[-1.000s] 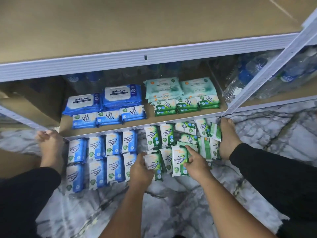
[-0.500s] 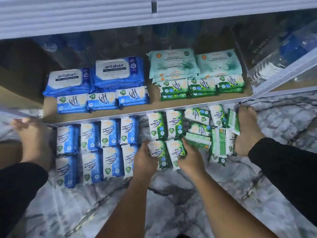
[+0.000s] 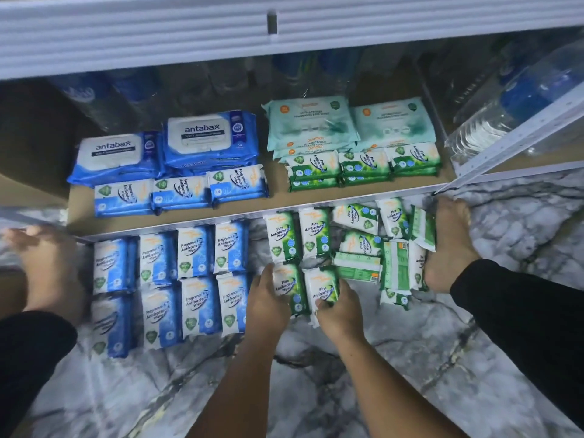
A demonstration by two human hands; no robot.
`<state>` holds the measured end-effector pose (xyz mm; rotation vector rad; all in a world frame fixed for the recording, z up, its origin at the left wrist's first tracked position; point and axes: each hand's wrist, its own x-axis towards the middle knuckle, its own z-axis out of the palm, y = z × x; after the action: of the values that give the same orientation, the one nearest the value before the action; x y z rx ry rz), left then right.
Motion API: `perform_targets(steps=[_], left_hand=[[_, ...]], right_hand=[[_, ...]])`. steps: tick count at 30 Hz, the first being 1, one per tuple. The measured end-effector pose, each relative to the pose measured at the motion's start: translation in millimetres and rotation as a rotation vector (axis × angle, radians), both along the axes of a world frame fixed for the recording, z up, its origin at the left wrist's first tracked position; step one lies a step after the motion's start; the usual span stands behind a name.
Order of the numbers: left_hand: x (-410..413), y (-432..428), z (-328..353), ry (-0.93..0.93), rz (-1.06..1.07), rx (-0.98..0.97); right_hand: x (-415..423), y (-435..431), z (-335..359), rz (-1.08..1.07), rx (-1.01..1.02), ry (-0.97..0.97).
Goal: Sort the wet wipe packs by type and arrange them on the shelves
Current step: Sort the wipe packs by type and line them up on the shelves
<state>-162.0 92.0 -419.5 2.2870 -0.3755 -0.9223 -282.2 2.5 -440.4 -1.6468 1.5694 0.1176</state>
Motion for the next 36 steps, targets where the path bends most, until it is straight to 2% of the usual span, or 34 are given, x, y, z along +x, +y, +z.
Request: perform_targets(steps=[14, 18, 22, 27, 36], left_hand=[[-1, 3, -1, 0.013, -0.037, -0.006], [-2, 4, -1, 0.014, -0.053, -0.008], [-2, 4, -2, 0.021, -0.054, -0.025], [-3, 3, 0, 0.021, -0.050, -0.026], [-4, 2, -1, 0.023, -0.065, 0.002]], right_hand=[[5, 1, -5, -0.020, 0.019, 0.009], [10, -3, -3, -0.083, 0.107, 0.111], [12, -11, -3, -0.214, 0.244, 0.028], [5, -21, -12, -0.385, 0.287, -0.040], [4, -12, -7, -0.334, 0.267, -0.048]])
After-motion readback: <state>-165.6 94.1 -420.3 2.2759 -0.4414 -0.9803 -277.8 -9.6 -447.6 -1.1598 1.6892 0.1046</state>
